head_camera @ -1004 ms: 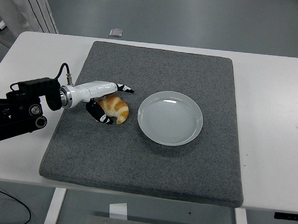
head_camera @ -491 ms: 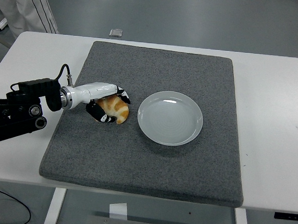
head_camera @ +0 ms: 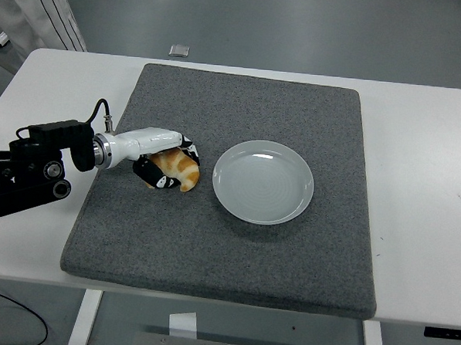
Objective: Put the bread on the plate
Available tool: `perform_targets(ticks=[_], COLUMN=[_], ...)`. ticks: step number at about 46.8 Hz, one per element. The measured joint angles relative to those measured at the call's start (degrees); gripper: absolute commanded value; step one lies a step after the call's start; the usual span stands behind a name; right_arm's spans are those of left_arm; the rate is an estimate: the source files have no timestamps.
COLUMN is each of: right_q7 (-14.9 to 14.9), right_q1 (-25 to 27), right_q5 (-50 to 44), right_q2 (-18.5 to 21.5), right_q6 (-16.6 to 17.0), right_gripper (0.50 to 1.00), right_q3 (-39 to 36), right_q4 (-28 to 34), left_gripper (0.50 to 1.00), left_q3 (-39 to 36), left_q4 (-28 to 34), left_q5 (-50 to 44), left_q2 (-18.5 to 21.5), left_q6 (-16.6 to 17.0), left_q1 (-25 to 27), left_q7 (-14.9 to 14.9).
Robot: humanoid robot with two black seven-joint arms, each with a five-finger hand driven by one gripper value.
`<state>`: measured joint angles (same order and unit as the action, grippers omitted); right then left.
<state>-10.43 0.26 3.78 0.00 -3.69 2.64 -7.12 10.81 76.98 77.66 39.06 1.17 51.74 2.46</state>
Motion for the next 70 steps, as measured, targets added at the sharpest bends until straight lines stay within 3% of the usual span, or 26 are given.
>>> perform_targets(ticks=[10,20,33,52,70], right_q7=[-0.01,-0.03,0.00,0.00,0.00], right_q1=[0.00,0.00,0.00,0.00,0.00], right_q5=[0.00,0.00,0.00,0.00,0.00], right_q2=[0.00,0.00,0.00,0.00,0.00], right_q6=[0.00,0.00,0.00,0.00,0.00], right_gripper=[0.932,0.932,0.932,0.932,0.932], right_q3=[0.00,0.00,0.00,0.00,0.00], right_q4=[0.00,0.00,0.00,0.00,0.00], left_gripper=[0.500,0.500,0.500,0.500,0.500], left_q3=[0.04,0.57,0.98,0.98,0.97], left_q4=[0.35,2.18,2.81,2.63,0.89], left_q5=[1.23,1.22,-0.52,-8.37,-9.62], left_q2=[0.94,4.01,4.47,7.38,6.54], left_q6=[-0.66,-1.31,-3.28,-10.62,-14.90], left_q1=[0.71,5.46,11.31,23.35,29.86], left_q7=[0.15,0.76,0.93,0.90,0.88])
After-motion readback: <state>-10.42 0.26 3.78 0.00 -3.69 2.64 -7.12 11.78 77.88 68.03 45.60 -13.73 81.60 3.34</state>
